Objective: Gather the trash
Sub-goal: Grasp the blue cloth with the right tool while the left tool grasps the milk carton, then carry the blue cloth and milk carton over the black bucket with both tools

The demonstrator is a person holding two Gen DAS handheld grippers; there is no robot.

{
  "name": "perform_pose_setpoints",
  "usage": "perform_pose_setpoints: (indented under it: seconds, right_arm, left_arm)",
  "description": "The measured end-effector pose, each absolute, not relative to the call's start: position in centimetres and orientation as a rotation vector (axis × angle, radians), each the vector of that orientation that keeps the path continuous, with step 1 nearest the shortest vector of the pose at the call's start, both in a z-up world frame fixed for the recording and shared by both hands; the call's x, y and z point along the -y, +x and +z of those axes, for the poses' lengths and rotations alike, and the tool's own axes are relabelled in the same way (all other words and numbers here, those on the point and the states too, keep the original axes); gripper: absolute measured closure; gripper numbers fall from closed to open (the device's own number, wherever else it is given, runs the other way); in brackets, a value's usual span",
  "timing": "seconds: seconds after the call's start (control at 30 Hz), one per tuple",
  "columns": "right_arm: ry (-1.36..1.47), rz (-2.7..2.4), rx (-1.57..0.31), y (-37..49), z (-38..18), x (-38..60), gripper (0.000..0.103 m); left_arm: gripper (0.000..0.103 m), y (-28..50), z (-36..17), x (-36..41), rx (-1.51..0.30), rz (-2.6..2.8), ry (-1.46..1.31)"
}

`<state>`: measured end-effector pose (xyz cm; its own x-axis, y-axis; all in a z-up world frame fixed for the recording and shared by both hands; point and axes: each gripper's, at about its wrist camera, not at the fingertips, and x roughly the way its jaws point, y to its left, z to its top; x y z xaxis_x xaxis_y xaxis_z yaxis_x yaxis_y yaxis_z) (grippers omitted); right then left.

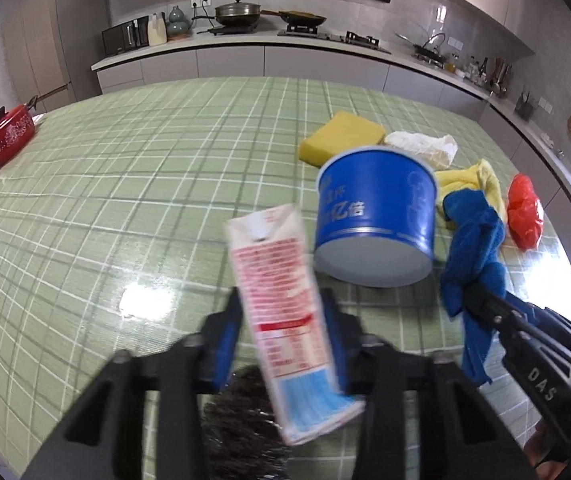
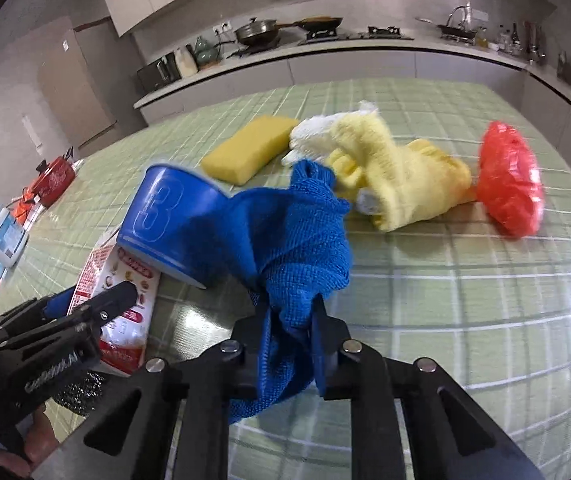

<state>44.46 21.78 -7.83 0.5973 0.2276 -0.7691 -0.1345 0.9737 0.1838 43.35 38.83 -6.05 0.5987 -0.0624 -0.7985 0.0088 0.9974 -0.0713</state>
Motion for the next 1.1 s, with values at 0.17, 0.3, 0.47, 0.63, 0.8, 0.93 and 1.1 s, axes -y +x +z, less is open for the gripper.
perform_pose_setpoints:
  seconds: [0.17, 0.3, 0.47, 0.63, 0.8, 0.93, 1.1]
  right_arm:
    - [0.128, 0.182, -0.887, 43.4, -7.0, -20.0, 0.085]
    - [0.125, 0.183, -0.889, 42.7, -6.6, -19.2, 0.085]
    - [0.097, 0.195, -0.921, 42.4, -7.2, -18.9, 0.065]
    - [0.107, 0.179, -0.898, 42.9, -7.3, -19.2, 0.039]
    - [0.152, 0.204, -0.936, 43.8, -8.5, -19.3, 0.069]
    - [0.152, 0.196, -0.902, 43.0, -7.7, -19.0, 0.074]
    - [0.17, 0.195, -0.856, 41.4, -5.7, -18.0, 0.074]
  left_arm:
    - [0.077, 42.8, -5.6, -38.8, -0.905, -0.033, -0.088]
    - [0.077, 42.2, -5.0, -38.6, -0.893, -0.033, -0.093]
    - [0.076, 42.2, -5.9, -37.9, -0.937, -0.028, -0.088]
    - [0.075, 42.0, -6.4, -37.4, -0.94, -0.022, -0.069]
    - [0.078, 41.6, -6.4, -37.4, -0.918, -0.034, -0.062]
    - [0.078, 40.9, -5.2, -37.5, -0.879, -0.033, -0.069]
    - [0.078, 39.9, -3.2, -37.0, -0.835, -0.033, -0.086]
